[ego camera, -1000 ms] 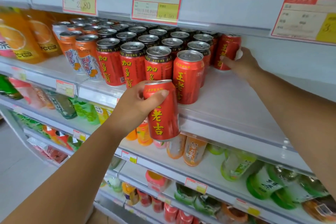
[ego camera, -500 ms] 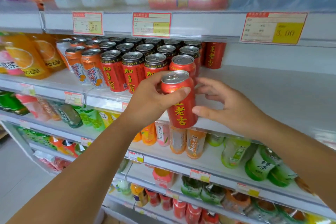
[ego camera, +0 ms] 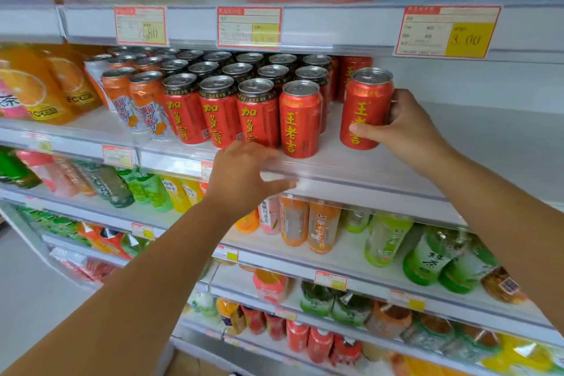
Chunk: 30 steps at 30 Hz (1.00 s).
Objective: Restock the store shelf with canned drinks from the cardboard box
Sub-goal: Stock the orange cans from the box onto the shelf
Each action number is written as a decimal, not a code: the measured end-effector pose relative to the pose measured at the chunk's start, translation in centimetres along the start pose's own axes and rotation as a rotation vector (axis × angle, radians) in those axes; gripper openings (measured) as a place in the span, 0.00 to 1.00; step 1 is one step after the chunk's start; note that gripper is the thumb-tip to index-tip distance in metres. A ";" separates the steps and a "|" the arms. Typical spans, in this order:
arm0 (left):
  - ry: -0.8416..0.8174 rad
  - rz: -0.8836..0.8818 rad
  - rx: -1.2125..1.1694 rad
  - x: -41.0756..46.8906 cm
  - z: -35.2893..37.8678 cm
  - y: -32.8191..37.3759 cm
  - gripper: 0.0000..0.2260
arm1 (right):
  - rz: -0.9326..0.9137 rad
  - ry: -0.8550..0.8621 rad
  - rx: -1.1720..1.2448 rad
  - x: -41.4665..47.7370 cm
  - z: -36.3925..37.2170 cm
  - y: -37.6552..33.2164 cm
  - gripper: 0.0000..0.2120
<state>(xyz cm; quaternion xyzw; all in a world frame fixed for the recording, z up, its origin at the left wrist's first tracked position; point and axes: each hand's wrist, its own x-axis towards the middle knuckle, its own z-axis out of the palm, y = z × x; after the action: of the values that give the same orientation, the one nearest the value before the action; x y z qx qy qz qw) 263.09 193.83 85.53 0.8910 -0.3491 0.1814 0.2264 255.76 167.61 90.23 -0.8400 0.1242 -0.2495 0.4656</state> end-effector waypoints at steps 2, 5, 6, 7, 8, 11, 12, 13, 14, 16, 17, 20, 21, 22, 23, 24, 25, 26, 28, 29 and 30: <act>0.059 0.025 0.019 -0.3 1.2 -1.0 0.25 | 0.021 0.000 -0.025 1.3 0.6 0.6 0.35; 0.139 0.025 -0.059 -0.4 2.2 -1.6 0.25 | 0.038 -0.006 -0.038 3.0 1.6 1.5 0.35; 0.159 0.022 -0.081 -0.4 2.5 -1.7 0.25 | 0.044 0.002 -0.045 3.6 1.9 1.7 0.35; 0.167 0.019 -0.098 -0.4 2.6 -1.9 0.25 | 0.042 0.013 -0.056 4.2 2.2 1.9 0.35; 0.165 0.014 -0.109 -0.3 2.7 -1.9 0.25 | 0.046 0.027 -0.071 4.8 2.5 2.2 0.35; 0.170 0.009 -0.134 -0.3 2.9 -2.0 0.24 | 0.051 0.062 -0.126 6.6 3.1 2.5 0.36; 0.177 0.012 -0.137 -0.3 2.9 -2.0 0.24 | 0.055 0.068 -0.134 7.1 3.2 2.5 0.36; 0.182 0.017 -0.141 -0.2 3.0 -2.0 0.24 | 0.055 0.071 -0.142 7.5 3.4 2.5 0.36; 0.188 0.023 -0.145 -0.2 3.1 -2.0 0.23 | 0.058 0.073 -0.149 7.9 3.5 2.4 0.36; 0.190 0.025 -0.156 -0.2 3.1 -2.2 0.23 | 0.057 0.082 -0.161 8.4 3.8 2.4 0.35; 0.186 0.022 -0.160 -0.1 3.1 -2.2 0.23 | 0.058 0.091 -0.165 8.6 4.0 2.4 0.35; 0.177 0.019 -0.163 0.0 3.1 -2.3 0.23 | 0.074 0.112 -0.165 9.0 4.4 2.5 0.34; 0.182 0.023 -0.163 0.0 3.1 -2.3 0.23 | 0.083 0.119 -0.164 9.1 4.4 2.5 0.34; 0.189 0.030 -0.164 0.0 3.1 -2.3 0.23 | 0.092 0.125 -0.164 9.3 4.5 2.6 0.34; 0.194 0.036 -0.165 0.0 3.1 -2.3 0.23 | 0.104 0.126 -0.169 9.4 4.6 2.6 0.34; 0.194 0.037 -0.167 0.0 3.1 -2.4 0.23 | 0.120 0.120 -0.178 9.5 4.7 2.7 0.35; 0.191 0.034 -0.168 0.0 3.1 -2.3 0.23 | 0.134 0.108 -0.185 9.5 4.6 2.8 0.35; 0.183 0.030 -0.169 0.0 3.1 -2.3 0.23 | 0.153 0.090 -0.180 9.5 4.5 2.9 0.37; 0.166 0.025 -0.180 0.0 3.0 -2.2 0.24 | 0.209 0.063 -0.166 8.8 4.1 2.7 0.40; 0.161 0.022 -0.194 -0.1 2.7 -2.2 0.24 | 0.229 0.060 -0.178 8.1 3.9 2.3 0.41; 0.159 0.018 -0.222 -0.3 2.5 -2.1 0.23 | 0.227 0.073 -0.204 7.3 3.6 1.8 0.41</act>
<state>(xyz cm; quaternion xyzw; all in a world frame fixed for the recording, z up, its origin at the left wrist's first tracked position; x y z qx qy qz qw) 264.83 194.07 82.75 0.8402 -0.3560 0.2136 0.3488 263.88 166.04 89.29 -0.8538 0.2600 -0.2117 0.3982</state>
